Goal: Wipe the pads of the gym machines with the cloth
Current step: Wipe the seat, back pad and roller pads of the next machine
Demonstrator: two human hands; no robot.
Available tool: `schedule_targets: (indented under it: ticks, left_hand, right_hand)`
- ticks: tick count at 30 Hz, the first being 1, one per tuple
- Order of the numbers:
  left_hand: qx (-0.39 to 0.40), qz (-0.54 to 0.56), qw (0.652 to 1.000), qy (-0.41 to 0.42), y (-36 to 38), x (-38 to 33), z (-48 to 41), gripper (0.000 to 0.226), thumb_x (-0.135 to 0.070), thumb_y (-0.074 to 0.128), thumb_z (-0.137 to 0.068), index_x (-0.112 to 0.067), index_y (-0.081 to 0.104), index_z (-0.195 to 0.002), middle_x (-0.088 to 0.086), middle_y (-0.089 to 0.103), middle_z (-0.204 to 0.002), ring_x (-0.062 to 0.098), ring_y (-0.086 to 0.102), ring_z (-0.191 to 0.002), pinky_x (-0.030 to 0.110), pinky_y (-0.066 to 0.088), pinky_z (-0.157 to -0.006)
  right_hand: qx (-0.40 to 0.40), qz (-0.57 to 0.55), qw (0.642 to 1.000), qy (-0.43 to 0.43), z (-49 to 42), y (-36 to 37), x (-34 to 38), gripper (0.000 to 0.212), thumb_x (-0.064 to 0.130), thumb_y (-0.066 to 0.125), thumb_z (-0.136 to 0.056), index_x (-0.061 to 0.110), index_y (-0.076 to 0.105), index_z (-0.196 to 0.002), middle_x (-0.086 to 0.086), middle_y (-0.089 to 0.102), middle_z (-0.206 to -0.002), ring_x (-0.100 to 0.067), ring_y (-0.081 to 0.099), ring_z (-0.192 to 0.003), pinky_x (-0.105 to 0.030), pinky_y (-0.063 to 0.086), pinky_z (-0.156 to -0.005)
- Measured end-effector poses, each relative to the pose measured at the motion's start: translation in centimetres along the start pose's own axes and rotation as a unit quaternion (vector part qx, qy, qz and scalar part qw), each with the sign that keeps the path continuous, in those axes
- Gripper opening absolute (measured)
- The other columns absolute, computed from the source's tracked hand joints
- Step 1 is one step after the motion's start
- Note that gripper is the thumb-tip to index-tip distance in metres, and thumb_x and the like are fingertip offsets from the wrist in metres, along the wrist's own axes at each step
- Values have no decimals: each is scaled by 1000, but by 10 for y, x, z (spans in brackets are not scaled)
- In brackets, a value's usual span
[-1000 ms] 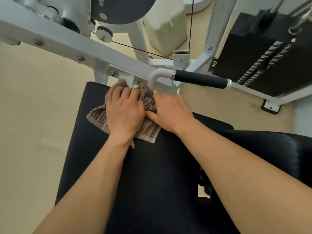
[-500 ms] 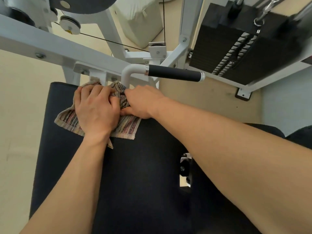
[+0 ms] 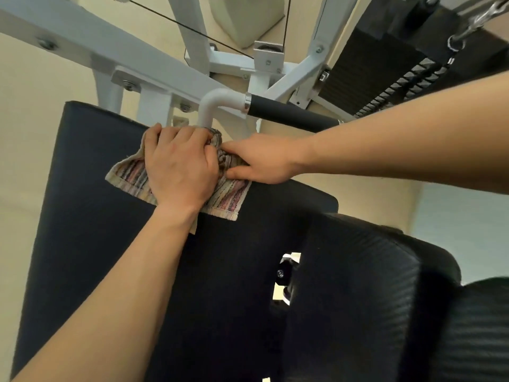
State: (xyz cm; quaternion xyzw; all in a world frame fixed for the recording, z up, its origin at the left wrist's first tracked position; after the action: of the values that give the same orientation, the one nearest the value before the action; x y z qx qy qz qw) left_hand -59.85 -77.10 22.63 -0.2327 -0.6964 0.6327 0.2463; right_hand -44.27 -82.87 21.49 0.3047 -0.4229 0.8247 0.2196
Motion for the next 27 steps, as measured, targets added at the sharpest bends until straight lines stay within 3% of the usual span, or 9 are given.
schedule_targets:
  ticks: [5, 10, 14, 16, 18, 20, 23, 27]
  left_hand:
    - [57, -38, 996, 53, 4, -26, 3, 33, -26, 38, -96, -14, 68, -89, 7, 70, -87, 31, 59, -88, 44, 37, -93]
    - [158, -39, 975, 148, 3, -59, 4, 36, -30, 35, -98, -14, 65, -86, 9, 71, -85, 34, 63, -82, 44, 39, -82]
    - [245, -33, 930, 272, 18, -112, 9, 51, -44, 22, -96, -19, 66, -92, 6, 71, -78, 31, 65, -68, 38, 39, -63]
    - [274, -20, 908, 317, 27, -141, 11, 49, -48, 28, -98, -18, 66, -103, 9, 72, -86, 34, 68, -74, 35, 35, -58]
    - [316, 5, 888, 334, 39, -167, 10, 42, -44, 34, -101, -18, 65, -111, 13, 72, -99, 37, 69, -87, 36, 36, -63]
    - [357, 11, 868, 343, 44, -183, 6, 39, -40, 35, -102, -17, 64, -114, 16, 71, -110, 39, 67, -97, 38, 38, -69]
    - [354, 29, 862, 361, 44, -173, 4, 38, -39, 33, -104, -16, 61, -115, 17, 70, -109, 40, 67, -97, 39, 45, -73]
    - [268, 36, 891, 364, 31, -127, 1, 48, -50, 23, -105, -20, 59, -105, 6, 69, -91, 31, 67, -77, 39, 51, -64]
  right_hand:
    - [-37, -55, 998, 0, 25, 19, -26, 38, 41, 53, -102, 16, 54, -131, 6, 62, -104, -9, 55, -87, -10, 34, -63]
    - [-28, -6, 1000, 7, 65, 26, -53, 43, 43, 50, -103, 14, 54, -134, -7, 68, -122, -25, 63, -107, -15, 30, -73]
    - [10, 21, 998, 59, 98, 35, -77, 38, 47, 51, -101, 15, 61, -119, -6, 72, -107, -24, 67, -91, -28, 46, -76]
    - [31, 26, 995, 93, 120, 43, -96, 37, 47, 52, -100, 14, 63, -113, -6, 70, -96, -23, 63, -81, -32, 48, -74]
    - [49, 25, 990, 128, 139, 55, -113, 36, 47, 53, -99, 14, 63, -110, 1, 63, -81, -20, 59, -71, -30, 42, -68]
    - [58, -37, 982, 175, 150, 68, -117, 36, 48, 50, -100, 15, 61, -112, 4, 62, -83, -14, 59, -72, -30, 41, -70]
    - [32, -165, 964, 206, 146, 84, -109, 38, 45, 42, -104, 17, 57, -125, -5, 67, -116, -21, 62, -98, -40, 48, -92]
    - [15, -215, 965, 149, 124, 74, -94, 31, 34, 39, -107, 18, 51, -131, -1, 62, -123, -19, 58, -106, -42, 45, -99]
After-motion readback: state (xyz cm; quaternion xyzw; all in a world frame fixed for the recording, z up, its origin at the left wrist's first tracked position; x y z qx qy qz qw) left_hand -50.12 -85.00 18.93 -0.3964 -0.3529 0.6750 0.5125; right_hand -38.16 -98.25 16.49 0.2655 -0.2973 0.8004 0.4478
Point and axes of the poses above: each hand's wrist, its own z-axis away from the middle knuckle, its own y-axis out of the palm, x = y × z, the point moved 1 cm from there along -z, towards the middle knuckle
